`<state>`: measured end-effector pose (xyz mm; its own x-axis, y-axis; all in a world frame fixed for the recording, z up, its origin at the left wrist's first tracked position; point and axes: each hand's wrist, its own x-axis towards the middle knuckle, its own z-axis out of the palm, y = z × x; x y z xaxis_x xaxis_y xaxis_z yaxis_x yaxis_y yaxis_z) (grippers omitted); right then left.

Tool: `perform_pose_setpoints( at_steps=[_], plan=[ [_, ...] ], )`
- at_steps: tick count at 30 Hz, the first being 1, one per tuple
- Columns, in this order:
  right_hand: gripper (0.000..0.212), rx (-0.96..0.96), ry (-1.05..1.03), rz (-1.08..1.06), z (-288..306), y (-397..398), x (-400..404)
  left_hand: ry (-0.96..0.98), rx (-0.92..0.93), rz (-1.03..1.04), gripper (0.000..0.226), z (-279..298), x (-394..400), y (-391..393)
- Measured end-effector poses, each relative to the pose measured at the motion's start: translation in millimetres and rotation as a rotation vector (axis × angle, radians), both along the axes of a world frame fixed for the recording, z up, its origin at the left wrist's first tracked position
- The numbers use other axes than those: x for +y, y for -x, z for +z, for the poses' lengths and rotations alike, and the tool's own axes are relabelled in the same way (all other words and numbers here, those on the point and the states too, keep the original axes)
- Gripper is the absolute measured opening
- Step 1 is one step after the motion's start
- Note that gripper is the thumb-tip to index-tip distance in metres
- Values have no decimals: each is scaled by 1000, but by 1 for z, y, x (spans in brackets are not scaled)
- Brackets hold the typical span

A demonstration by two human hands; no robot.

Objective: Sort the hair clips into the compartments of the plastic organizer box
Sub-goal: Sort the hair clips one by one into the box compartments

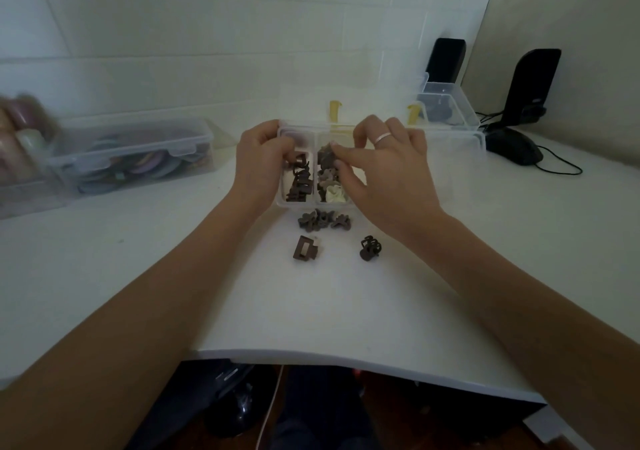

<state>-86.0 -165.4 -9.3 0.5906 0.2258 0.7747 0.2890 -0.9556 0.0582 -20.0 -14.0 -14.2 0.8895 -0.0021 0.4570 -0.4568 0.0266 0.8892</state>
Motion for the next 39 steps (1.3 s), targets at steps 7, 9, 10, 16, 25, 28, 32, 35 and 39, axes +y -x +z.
perform_pose_setpoints(
  at_steps=[7, 9, 10, 16, 25, 28, 32, 35, 39],
  plan=[
    [16, 64, -256, 382, 13, 5, -6, -3, 8, 13, 23, -1, 0, -2],
    [14, 291, -222, 487, 18, 11, -5, 2, 14, 29, 14, -1, -1, -2],
    [14, 416, -174, 507, 20, 14, -5, 6, 21, 36, 11, -1, 0, -2],
    [30, 768, -4, 498, 30, 22, -3, -16, 47, 64, 14, 1, 2, -1],
    [24, 798, 120, 440, 17, 23, 12, -1, 45, 45, 24, 1, 0, 0],
    [22, 790, 131, 426, 15, 23, 13, -7, 41, 33, 28, 2, 1, 0],
    [23, 797, 117, 471, 12, 22, 15, 25, 26, 14, 15, 2, -1, 2],
    [22, 815, -25, 630, 15, 25, 15, 44, 19, 11, 6, 3, -3, 3],
    [23, 725, -345, 727, 19, 22, 11, 4, 4, 30, 9, 3, 0, 1]
  ],
)
